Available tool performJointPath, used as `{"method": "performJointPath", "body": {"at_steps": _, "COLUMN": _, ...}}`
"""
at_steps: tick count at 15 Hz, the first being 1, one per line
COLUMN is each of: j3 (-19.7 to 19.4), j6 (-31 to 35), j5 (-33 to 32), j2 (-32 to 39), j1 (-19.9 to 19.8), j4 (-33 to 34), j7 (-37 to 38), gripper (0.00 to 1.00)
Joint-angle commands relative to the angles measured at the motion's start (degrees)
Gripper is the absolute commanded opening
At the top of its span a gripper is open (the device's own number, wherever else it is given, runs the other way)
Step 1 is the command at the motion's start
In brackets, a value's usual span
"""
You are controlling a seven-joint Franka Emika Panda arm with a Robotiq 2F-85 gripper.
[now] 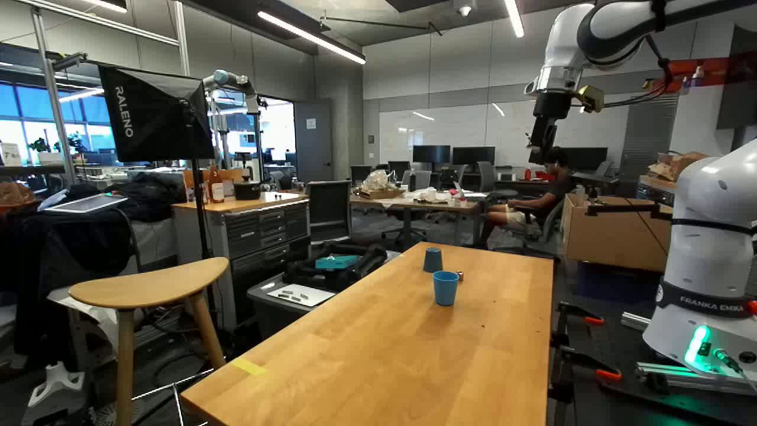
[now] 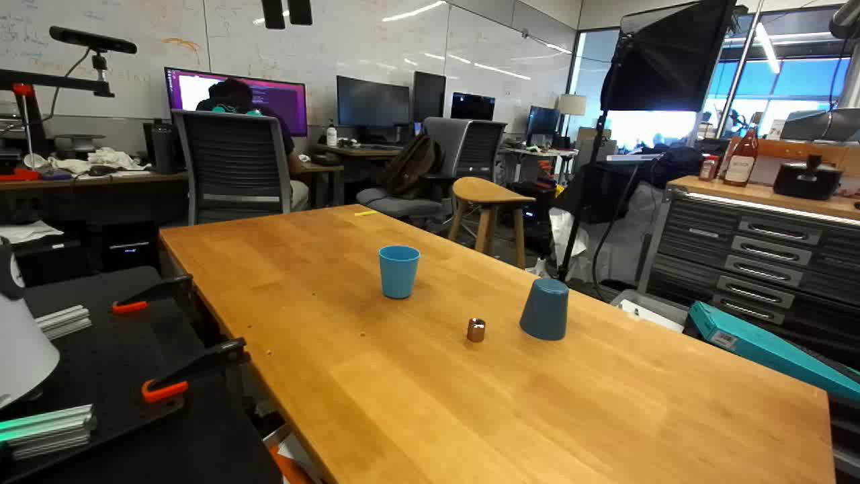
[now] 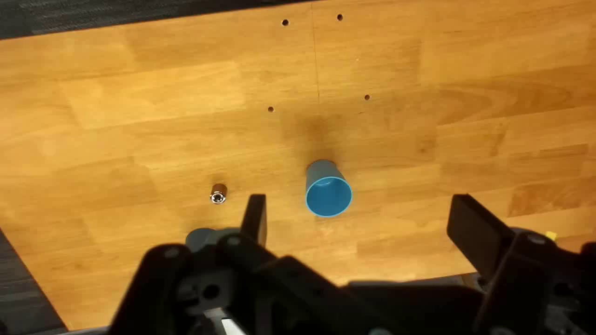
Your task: Put the gold object in the blue cup
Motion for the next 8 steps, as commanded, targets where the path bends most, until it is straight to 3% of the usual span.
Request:
{"method": "performJointPath", "body": {"at_steps": 1, "j3": 0.13, "j6": -0.13, "j5": 0.14, "j2": 0.04, "j1": -0.19, "j4": 0.32, "j7": -0.13, "gripper": 1.00}}
{"method": "performJointPath", "body": {"at_steps": 5, "j3": 0.13, "j6": -0.13, "j5": 0.14, "j2": -0.08, "j1": -0.19, "j4": 0.59, "j7": -0.13, "gripper": 1.00}}
{"method": "performJointPath", "body": {"at_steps": 8, "j3": 1.76, "j6": 9.47, "j5": -0.61, "j2": 10.97, "j1": -1.21, "j4": 2.10, "j7": 4.87, "gripper": 1.00}}
